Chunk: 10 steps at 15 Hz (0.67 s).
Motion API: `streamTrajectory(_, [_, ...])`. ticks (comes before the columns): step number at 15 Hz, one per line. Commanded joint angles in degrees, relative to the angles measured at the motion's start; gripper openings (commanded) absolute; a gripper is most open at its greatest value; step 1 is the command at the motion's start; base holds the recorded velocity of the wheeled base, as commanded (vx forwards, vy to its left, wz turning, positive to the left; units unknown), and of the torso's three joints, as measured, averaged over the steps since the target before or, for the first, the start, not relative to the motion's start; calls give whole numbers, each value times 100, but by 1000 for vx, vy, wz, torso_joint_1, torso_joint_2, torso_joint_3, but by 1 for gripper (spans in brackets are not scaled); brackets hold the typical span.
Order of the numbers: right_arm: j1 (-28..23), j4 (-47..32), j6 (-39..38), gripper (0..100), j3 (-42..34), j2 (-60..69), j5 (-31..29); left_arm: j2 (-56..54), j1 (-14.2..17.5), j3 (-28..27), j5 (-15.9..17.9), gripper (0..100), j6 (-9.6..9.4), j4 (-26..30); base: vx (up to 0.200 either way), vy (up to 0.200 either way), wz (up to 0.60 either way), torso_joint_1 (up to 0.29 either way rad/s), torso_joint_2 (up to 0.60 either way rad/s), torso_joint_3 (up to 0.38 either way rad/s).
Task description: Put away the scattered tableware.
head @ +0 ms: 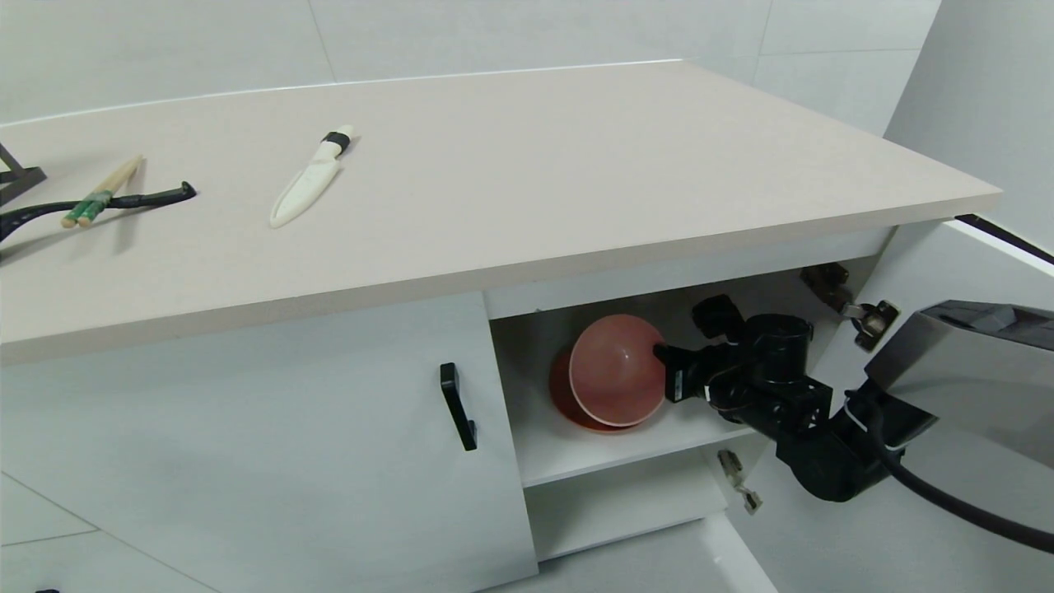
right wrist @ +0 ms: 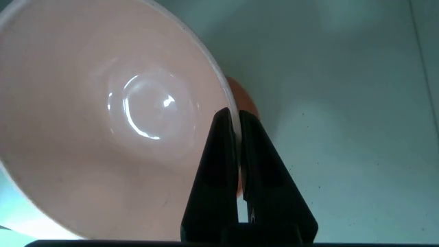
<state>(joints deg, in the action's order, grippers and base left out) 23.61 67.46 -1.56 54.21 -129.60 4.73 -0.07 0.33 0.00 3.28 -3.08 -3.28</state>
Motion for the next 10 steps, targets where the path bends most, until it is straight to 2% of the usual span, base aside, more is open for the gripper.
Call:
streamTrajectory(1, [3,4,-2,0,2,-22,2,7,2,0,68,100,-78,-138,0,0,0,0,0,0])
streamTrajectory(3, [3,4,-2,0,2,-30,2,7,2,0,112,100,-78,-279,0,0,0,0,0,0])
streamTrajectory(4, [3,-5,7,0,19,-22,2,7,2,0,454,100,10,55,0,0,0,0,0,0])
streamTrajectory(5, [3,-14,51,0,19,-13,2,7,2,0,437,100,150,-6,0,0,0,0,0,0])
streamTrajectory(6, [3,-14,130,0,28,-22,2,7,2,0,270,100,159,3,0,0,0,0,0,0])
streamTrajectory(7, [3,-58,156,0,28,-30,2,7,2,0,-135,100,150,3,0,0,0,0,0,0])
streamTrajectory(8, [3,-67,156,0,28,-30,2,7,2,0,-363,100,115,3,0,0,0,0,0,0])
streamTrajectory(9, [21,-67,156,0,46,-30,-16,7,2,0,-495,100,-17,310,0,0,0,0,0,0])
streamTrajectory(10, [38,-67,165,0,2,-4,-16,7,2,0,-495,100,-26,302,0,0,0,0,0,0])
